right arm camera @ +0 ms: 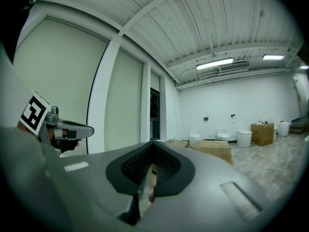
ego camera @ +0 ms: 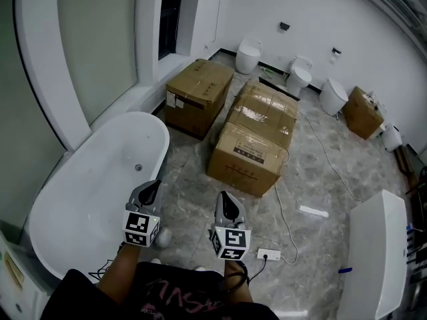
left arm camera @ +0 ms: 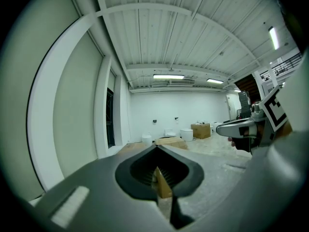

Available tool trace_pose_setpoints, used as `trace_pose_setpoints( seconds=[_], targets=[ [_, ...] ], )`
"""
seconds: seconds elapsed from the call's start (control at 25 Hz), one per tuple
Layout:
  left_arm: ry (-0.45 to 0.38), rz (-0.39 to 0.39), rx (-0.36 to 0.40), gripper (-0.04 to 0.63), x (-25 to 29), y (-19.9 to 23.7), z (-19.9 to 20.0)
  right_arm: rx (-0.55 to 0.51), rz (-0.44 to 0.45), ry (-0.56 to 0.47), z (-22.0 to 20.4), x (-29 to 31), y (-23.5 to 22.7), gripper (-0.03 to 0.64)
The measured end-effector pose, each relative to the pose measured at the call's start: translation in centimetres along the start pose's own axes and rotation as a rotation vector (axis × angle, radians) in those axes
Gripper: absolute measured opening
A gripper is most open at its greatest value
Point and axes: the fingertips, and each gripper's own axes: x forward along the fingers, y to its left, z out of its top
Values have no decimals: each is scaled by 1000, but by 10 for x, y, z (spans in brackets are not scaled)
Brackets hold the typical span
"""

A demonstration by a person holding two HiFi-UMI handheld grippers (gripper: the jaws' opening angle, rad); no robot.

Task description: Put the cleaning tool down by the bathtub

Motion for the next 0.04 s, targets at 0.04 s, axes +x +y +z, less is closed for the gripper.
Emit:
trace_pose_setpoints(
  seconds=[0.04],
  targets=[
    [0,-1,1,0,0,0,-1,-3,0,1,-1,1,1,12]
  ],
)
